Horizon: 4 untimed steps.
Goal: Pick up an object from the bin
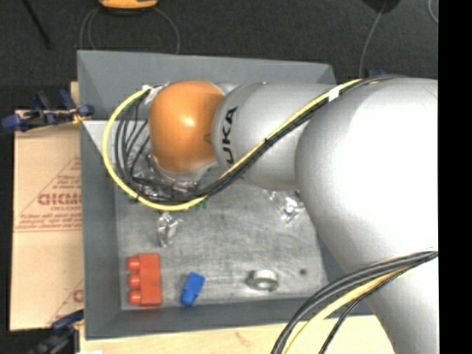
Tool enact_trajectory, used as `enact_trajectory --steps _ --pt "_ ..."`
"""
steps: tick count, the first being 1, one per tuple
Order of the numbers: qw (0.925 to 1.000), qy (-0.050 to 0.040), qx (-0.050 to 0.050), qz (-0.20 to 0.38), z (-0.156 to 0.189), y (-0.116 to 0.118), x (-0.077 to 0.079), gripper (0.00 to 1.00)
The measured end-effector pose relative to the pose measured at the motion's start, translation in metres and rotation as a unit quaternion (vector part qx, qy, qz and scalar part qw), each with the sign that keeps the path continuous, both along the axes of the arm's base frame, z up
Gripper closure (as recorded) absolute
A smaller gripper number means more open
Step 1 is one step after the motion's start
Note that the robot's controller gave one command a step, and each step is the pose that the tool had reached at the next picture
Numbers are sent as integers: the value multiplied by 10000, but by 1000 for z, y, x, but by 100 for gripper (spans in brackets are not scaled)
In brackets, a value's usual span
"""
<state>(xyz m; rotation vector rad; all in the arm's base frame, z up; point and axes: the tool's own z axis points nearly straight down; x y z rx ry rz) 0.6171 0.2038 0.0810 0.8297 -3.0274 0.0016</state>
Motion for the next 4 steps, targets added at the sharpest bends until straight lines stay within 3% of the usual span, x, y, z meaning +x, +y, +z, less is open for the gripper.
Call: enact_trajectory --steps 1,2,3,4 --pt "9999 -9 17 -128 47 -22 -75 0" --pt "9816 -9 18 1908 23 17 -99 0" --pt "9435 -1 11 3312 17 30 -112 0" --pt "9444 -16 26 3288 19 32 -111 100"
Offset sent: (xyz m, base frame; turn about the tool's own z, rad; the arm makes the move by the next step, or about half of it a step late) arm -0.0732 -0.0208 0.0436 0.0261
